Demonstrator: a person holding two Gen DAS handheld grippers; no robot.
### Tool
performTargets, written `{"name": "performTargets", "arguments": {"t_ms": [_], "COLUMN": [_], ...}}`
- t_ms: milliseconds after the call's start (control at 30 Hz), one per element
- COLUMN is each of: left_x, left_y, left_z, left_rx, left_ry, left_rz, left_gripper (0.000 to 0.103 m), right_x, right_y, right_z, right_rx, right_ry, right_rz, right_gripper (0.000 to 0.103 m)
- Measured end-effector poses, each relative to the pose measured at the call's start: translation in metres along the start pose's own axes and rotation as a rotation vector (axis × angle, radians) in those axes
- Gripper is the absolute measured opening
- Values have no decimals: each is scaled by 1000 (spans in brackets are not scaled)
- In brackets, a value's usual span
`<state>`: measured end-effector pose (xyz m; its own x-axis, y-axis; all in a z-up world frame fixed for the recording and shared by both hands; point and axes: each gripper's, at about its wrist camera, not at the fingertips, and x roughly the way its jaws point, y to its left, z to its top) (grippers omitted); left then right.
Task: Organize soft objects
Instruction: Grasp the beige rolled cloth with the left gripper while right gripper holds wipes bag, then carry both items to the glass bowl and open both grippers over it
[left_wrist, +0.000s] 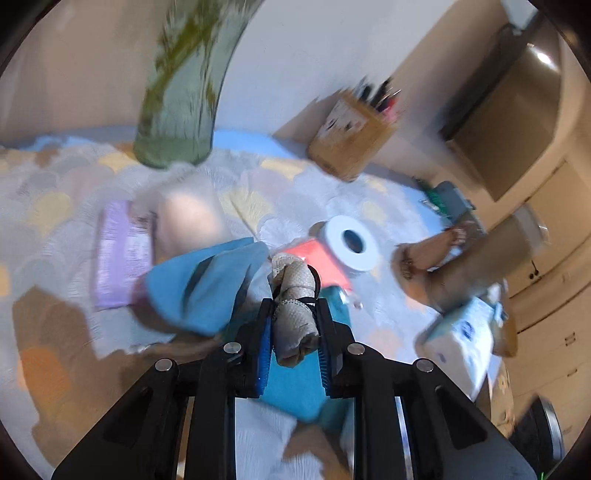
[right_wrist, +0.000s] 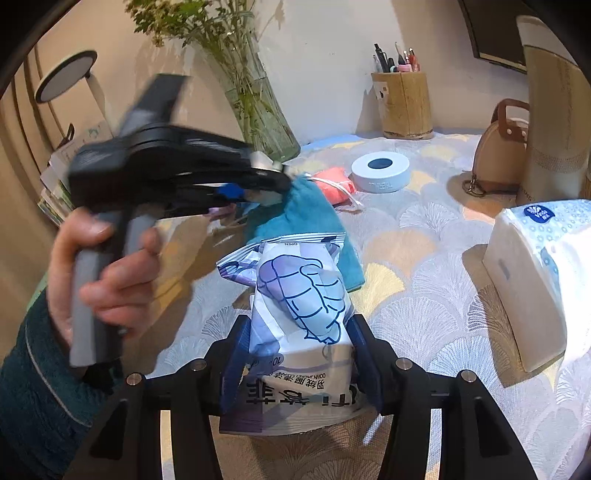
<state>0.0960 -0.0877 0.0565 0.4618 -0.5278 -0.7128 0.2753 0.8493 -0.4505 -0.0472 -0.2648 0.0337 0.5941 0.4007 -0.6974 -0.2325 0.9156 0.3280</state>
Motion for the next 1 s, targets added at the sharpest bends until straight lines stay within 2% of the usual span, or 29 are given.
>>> {"name": "performTargets", "arguments": {"t_ms": [100, 233, 367, 467, 567, 800, 1000], "left_x": [-31, -55, -62, -60, -62, -71, -76], "left_y": [-1, -3, -7, -15, -30, -104, -192], "left_z": [-14, -39, -57, -66, -70, -62, -45], "left_rx": [29, 67, 81, 94, 110, 229, 341], "left_ry": [-29, -25, -2, 11, 10, -30, -90], "left_rz": [-11, -15, -30, -37, -62, -123, -203], "left_gripper": [18, 18, 18, 18, 18, 18, 18], "right_x": [-4, -12, -22, -30, -49, -106, -171], "right_y": [-3, -3, -20, -26, -22, -23, -55], "right_z": [0, -1, -6, -11, -16, -11, -5], "right_rx": [13, 28, 167, 207, 197, 193, 253], "right_ry": [-23, -50, -46, -30, -55, -174, -310], "right_rz": [5, 11, 124, 124, 122, 137, 126], "right_gripper": [52, 51, 51, 51, 51, 51, 51]}}
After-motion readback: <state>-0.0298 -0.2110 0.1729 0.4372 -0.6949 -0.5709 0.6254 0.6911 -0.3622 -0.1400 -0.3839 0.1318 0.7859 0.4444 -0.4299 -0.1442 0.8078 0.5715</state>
